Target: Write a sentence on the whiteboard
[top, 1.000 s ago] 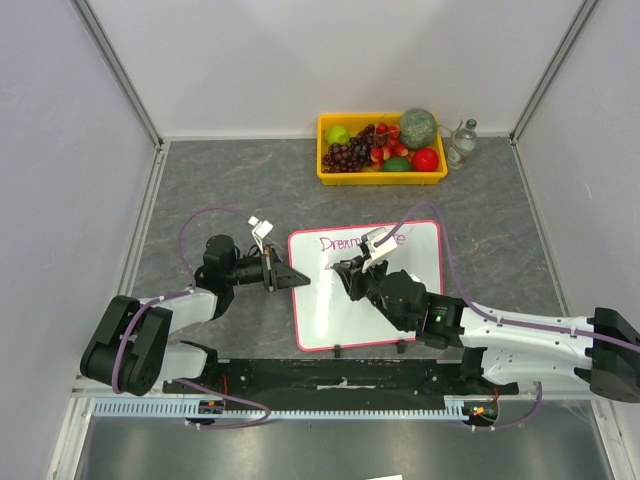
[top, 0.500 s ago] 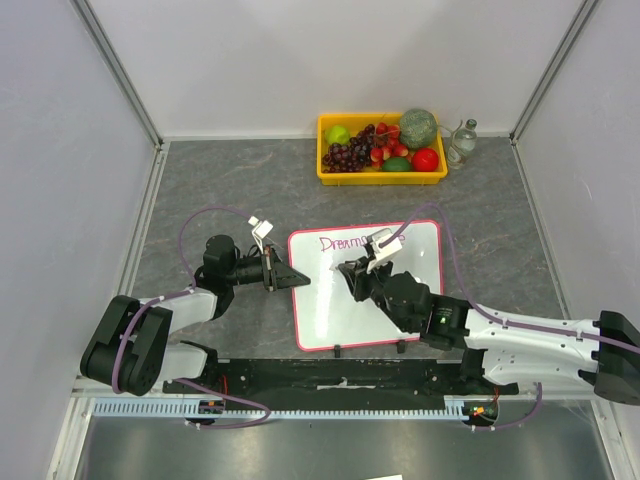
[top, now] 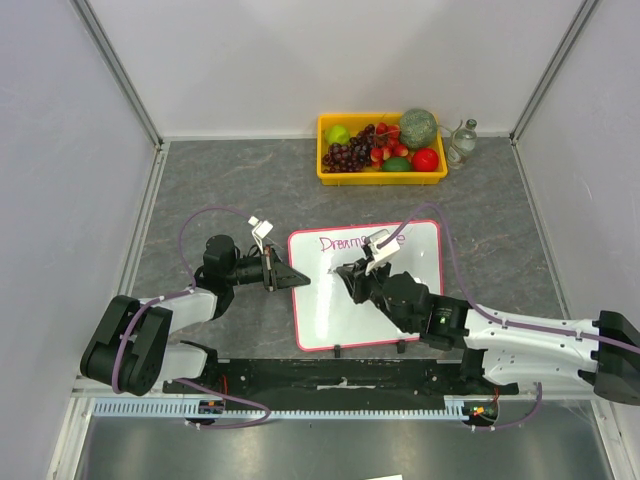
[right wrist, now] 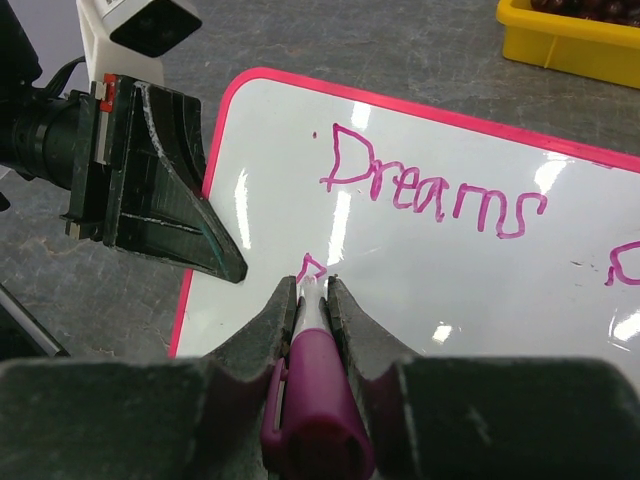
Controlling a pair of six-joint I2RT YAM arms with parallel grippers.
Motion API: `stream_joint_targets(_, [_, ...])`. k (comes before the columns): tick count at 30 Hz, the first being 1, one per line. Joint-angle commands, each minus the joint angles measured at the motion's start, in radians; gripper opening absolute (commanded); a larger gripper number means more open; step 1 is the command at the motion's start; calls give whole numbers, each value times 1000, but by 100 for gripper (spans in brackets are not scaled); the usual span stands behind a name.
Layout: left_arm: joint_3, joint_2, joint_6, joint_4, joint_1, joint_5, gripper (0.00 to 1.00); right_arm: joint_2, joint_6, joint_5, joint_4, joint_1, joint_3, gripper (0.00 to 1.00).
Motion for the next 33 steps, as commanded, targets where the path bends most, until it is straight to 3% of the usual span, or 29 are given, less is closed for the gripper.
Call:
stream_joint_targets(1, [-20,11,146,-62,-3,-87,2,27,10,-20,-6,-4,-7,0])
stream_joint_targets(7, [-20,10,146,-64,-4,-87,2,27,33,-20,23,-7,-7,0])
stream_joint_targets(17, [-20,11,146,-64,-4,-87,2,-125,58,-52,5,-73,-44,0])
stream_joint_targets(33, [-20,13,146,-62,-6,-87,2,-54,53,-84,14,-96,-36,0])
